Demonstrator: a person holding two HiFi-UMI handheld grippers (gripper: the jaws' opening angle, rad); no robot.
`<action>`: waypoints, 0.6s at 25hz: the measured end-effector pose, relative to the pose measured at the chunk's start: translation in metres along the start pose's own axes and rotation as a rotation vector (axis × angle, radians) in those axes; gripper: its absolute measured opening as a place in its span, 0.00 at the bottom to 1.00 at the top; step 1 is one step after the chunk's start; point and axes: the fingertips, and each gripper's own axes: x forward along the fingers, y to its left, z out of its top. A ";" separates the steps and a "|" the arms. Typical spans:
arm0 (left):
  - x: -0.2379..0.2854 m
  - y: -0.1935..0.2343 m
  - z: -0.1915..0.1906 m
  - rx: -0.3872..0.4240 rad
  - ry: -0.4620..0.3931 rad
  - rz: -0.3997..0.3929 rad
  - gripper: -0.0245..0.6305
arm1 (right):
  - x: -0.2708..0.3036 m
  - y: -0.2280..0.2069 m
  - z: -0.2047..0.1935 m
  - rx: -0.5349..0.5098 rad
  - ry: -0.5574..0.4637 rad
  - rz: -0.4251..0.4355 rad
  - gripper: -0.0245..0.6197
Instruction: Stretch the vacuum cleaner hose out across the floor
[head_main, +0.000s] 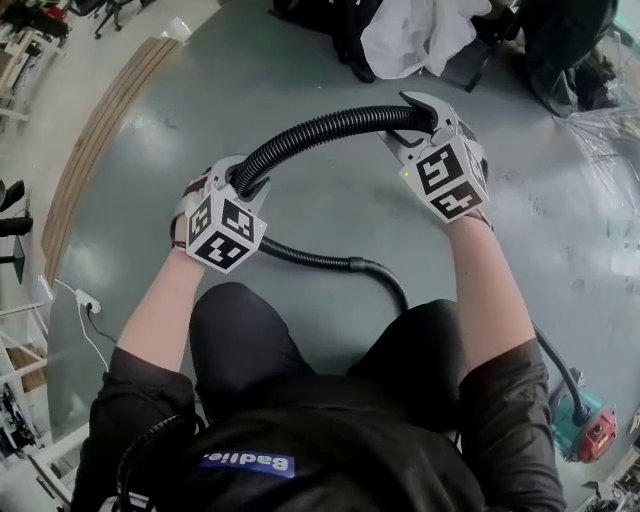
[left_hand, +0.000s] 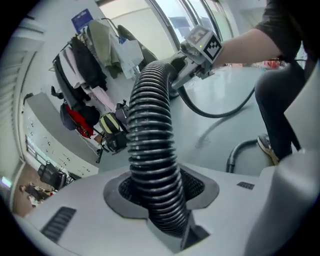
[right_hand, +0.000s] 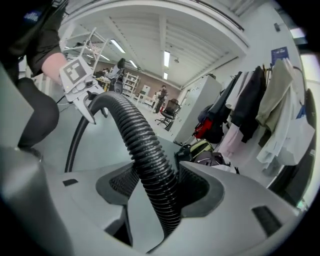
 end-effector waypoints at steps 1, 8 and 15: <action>0.004 0.003 0.000 0.032 0.053 -0.007 0.31 | 0.000 -0.001 -0.008 -0.017 -0.031 0.029 0.40; 0.006 0.009 0.050 0.255 0.354 -0.090 0.30 | -0.040 -0.030 -0.049 -0.074 -0.168 0.030 0.47; 0.036 -0.002 0.091 0.337 0.492 -0.200 0.27 | -0.074 -0.070 -0.083 -0.215 -0.098 -0.121 0.47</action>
